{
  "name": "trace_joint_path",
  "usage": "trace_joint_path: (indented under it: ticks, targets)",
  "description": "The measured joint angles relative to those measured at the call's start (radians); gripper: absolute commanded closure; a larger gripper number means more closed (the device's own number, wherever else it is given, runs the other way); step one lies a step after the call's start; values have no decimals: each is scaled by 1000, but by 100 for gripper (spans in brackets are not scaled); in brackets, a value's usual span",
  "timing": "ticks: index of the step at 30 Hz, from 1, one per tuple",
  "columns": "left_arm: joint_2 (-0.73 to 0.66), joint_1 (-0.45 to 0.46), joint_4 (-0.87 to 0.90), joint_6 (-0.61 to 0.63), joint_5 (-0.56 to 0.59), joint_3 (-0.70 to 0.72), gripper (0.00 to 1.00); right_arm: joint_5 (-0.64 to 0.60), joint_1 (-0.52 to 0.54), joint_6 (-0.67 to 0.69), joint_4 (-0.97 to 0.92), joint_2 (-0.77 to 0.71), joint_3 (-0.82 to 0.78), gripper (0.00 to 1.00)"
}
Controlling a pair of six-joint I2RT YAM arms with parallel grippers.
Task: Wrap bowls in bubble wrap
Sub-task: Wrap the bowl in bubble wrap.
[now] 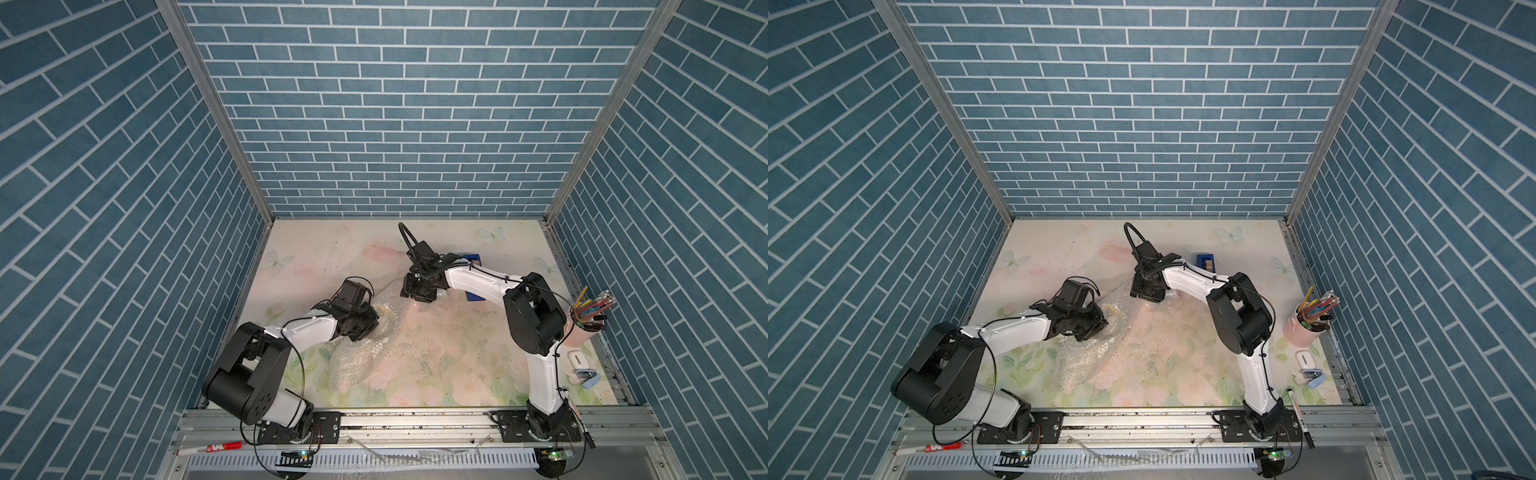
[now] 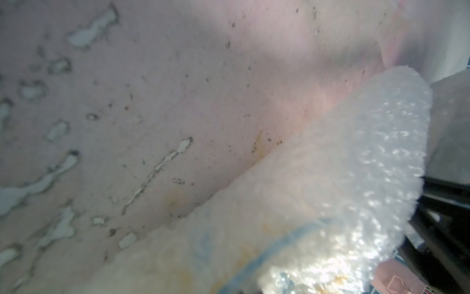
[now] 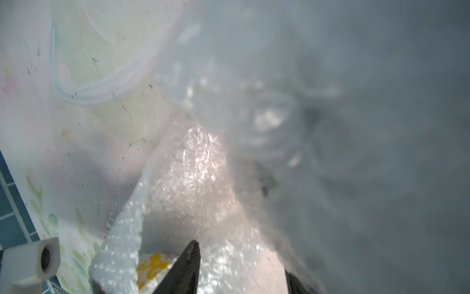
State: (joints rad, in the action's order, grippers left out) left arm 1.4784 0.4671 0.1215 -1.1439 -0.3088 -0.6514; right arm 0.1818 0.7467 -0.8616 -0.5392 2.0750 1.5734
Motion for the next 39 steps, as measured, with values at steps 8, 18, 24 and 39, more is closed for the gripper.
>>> trace_joint_path:
  ticks: [8, 18, 24, 39]
  targets:
    - [1, 0, 0, 5, 0, -1, 87, -57, -12, -14, -17, 116, 104, 52]
    - [3, 0, -1, 8, -3, -1, 87, -80, -26, -18, -60, 146, 137, 91]
    - [4, 0, -2, 8, -3, -1, 87, -74, -28, 3, -36, 134, 112, 83]
    - [12, 0, 1, 10, -7, -8, 87, -155, -46, 58, -177, 212, 296, 60]
